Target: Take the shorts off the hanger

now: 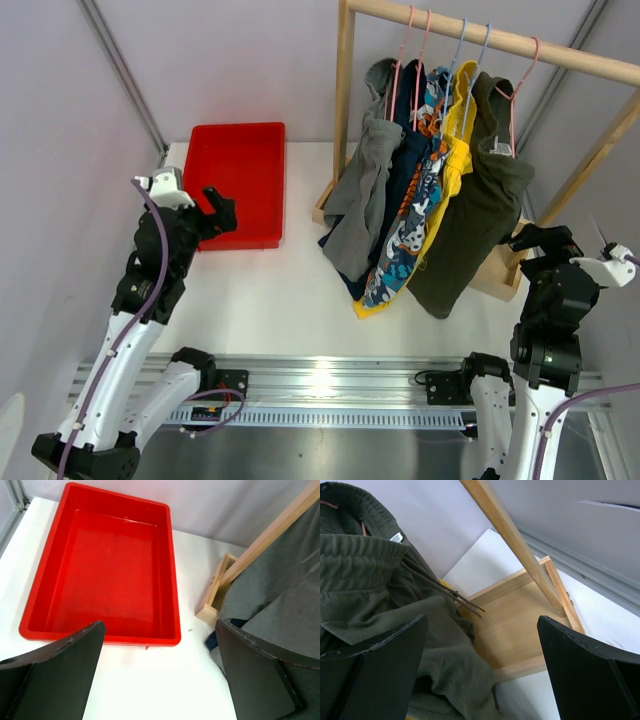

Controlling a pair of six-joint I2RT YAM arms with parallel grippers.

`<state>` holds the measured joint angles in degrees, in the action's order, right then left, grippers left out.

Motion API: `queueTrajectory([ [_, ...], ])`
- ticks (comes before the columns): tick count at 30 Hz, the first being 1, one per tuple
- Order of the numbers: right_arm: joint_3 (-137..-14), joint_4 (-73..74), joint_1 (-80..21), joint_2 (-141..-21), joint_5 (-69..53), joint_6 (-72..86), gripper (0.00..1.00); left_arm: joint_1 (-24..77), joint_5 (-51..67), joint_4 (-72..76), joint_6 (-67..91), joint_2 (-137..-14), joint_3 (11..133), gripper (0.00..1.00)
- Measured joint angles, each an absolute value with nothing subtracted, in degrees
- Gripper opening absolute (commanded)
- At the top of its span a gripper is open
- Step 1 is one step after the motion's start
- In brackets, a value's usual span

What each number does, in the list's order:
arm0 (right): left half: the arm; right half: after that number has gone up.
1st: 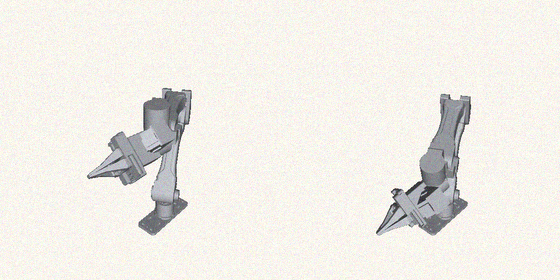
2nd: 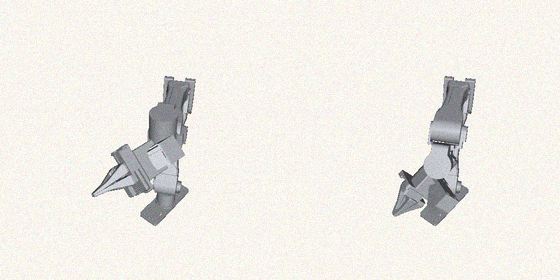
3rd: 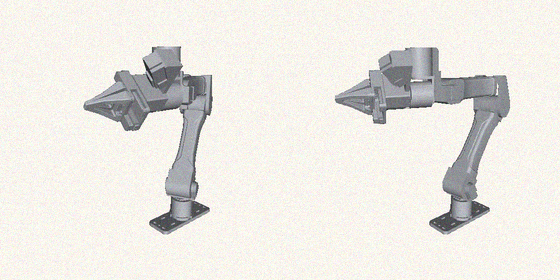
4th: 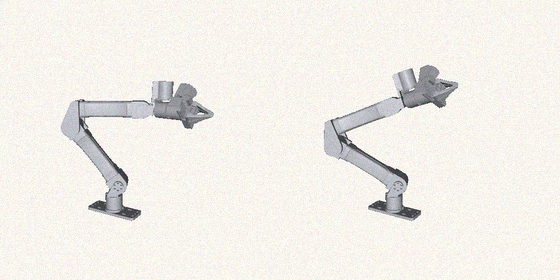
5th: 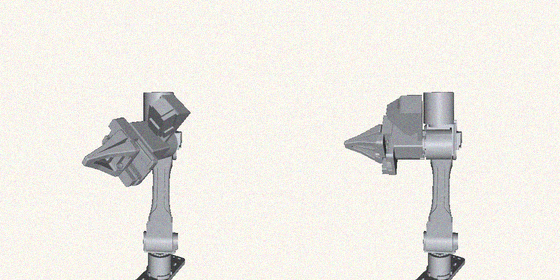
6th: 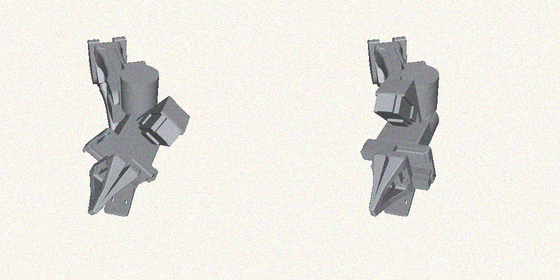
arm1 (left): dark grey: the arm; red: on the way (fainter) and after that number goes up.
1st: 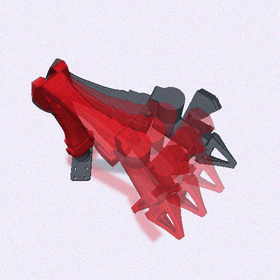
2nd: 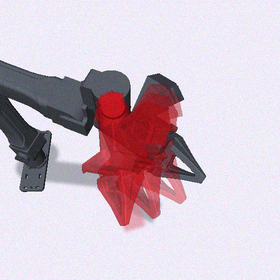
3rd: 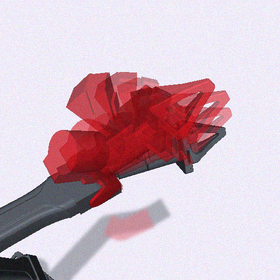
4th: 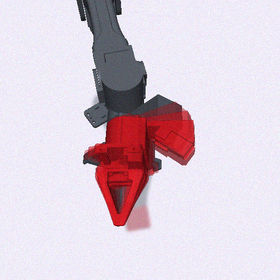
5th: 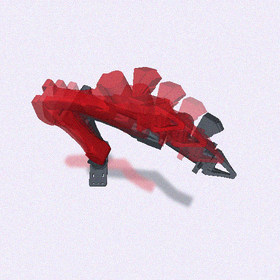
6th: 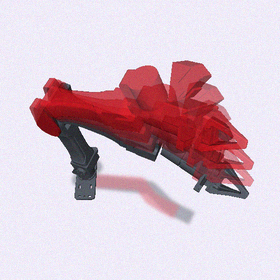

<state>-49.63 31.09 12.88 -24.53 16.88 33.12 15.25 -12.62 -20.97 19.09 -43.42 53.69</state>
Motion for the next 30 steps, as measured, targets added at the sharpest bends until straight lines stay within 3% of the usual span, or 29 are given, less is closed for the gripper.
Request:
queueTrajectory([
  [7,-55.11,33.23,12.36,-23.55,19.79,30.22,0.92,15.27,-12.93,-22.52,17.41,-43.90,52.47,0.99],
  [15,-72.79,31.75,8.75,-28.60,18.22,20.82,0.93,15.27,-13.17,-24.58,16.40,-44.69,52.47,0.99],
  [24,-102.96,30.15,5.19,-53.17,3.66,15.86,0.90,15.27,-13.19,-25.23,16.43,-44.69,52.47,0.99],
  [30,-115.83,34.61,1.61,-70.39,-1.13,14.61,0.86,15.27,-13.23,-26.09,16.43,-44.69,52.47,0.99],
])
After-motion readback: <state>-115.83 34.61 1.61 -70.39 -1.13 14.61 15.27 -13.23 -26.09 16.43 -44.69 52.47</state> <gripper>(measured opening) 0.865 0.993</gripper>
